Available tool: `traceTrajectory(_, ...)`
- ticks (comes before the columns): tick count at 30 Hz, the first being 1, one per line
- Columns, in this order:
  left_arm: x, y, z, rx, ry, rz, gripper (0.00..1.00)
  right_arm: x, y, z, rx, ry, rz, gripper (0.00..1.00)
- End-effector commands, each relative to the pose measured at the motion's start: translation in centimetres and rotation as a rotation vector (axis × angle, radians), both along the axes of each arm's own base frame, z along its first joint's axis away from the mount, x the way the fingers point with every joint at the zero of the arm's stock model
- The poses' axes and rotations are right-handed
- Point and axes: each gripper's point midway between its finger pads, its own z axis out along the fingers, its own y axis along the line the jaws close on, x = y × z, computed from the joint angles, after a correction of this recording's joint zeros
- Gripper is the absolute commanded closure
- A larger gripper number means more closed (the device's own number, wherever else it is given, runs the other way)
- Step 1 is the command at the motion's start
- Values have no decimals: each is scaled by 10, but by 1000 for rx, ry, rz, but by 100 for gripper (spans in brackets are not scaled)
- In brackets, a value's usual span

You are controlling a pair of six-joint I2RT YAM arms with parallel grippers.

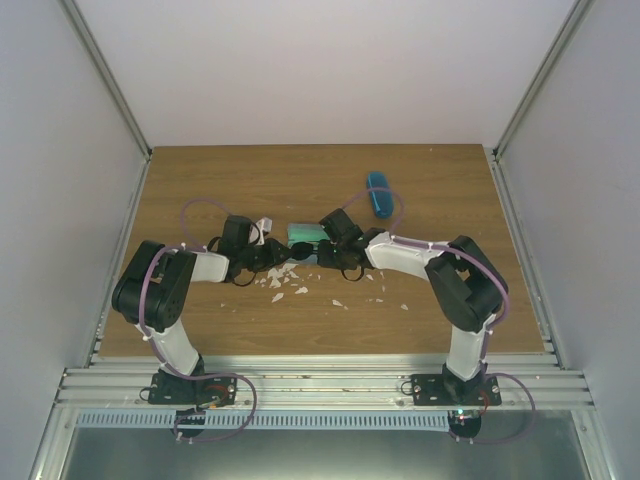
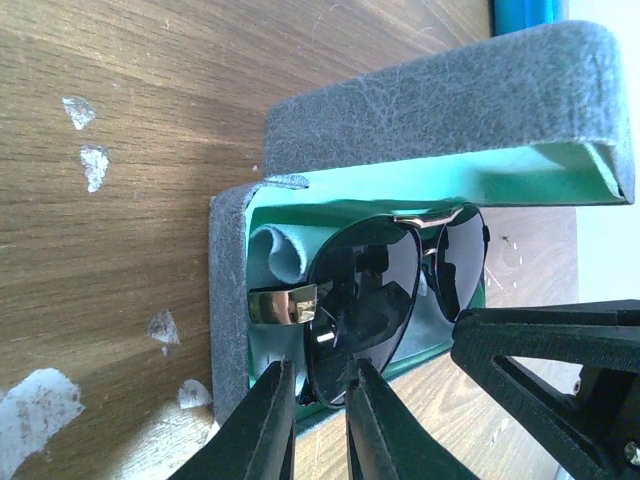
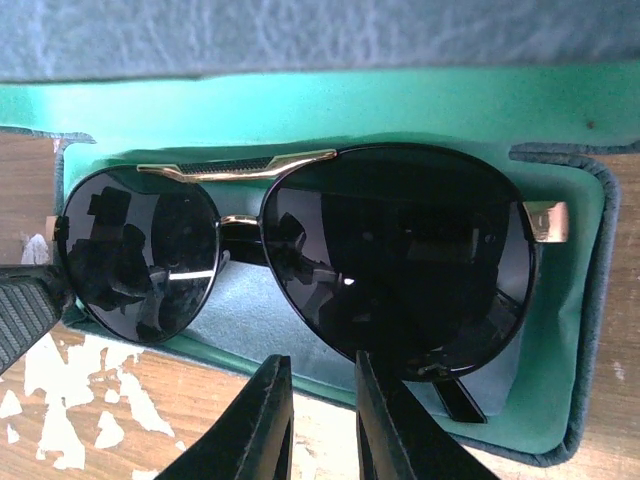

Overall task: Organize the sunglasses
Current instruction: Place the sunglasses in the sunglasses case.

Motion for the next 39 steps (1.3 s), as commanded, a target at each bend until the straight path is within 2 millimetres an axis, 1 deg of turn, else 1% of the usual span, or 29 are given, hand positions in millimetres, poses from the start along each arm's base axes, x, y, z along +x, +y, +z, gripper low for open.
traceTrajectory(1,9,-5,8,-3,-36,-11,83,7,1,-2,-27,-15,-16,80)
traceTrajectory(9,19,-9,9,1,-42,-15,84,9,2,-6,-20,-11,-21,80)
traceTrajectory(14,21,-7,9,16,-43,-8,84,11,4,0,-10,-22,-10,80)
traceTrajectory(16,21,-6,12,19,-52,-5,84,8,8,8,16,-30,19,80)
traceTrajectory(17,21,-6,15,20,-59,-3,84,7,9,16,31,-46,27,79)
traceTrajectory(21,17,-1,26,35,-91,8,80,3,3,47,71,-124,44,75)
traceTrajectory(25,9,5,37,47,-121,25,76,5,-3,77,85,-194,48,72)
traceTrajectory(27,5,7,40,56,-127,36,75,13,-8,89,72,-236,30,71)
traceTrajectory(30,-2,8,43,77,-138,50,76,28,-15,101,40,-282,12,69)
traceTrajectory(32,-9,7,42,97,-138,52,79,40,-18,106,11,-308,6,68)
traceTrajectory(34,-16,6,35,126,-126,56,82,53,-21,110,-18,-337,1,67)
traceTrajectory(36,-23,2,27,146,-109,56,83,67,-24,112,-42,-358,-8,65)
traceTrajectory(39,-34,-7,13,165,-80,40,85,84,-22,100,-70,-350,15,64)
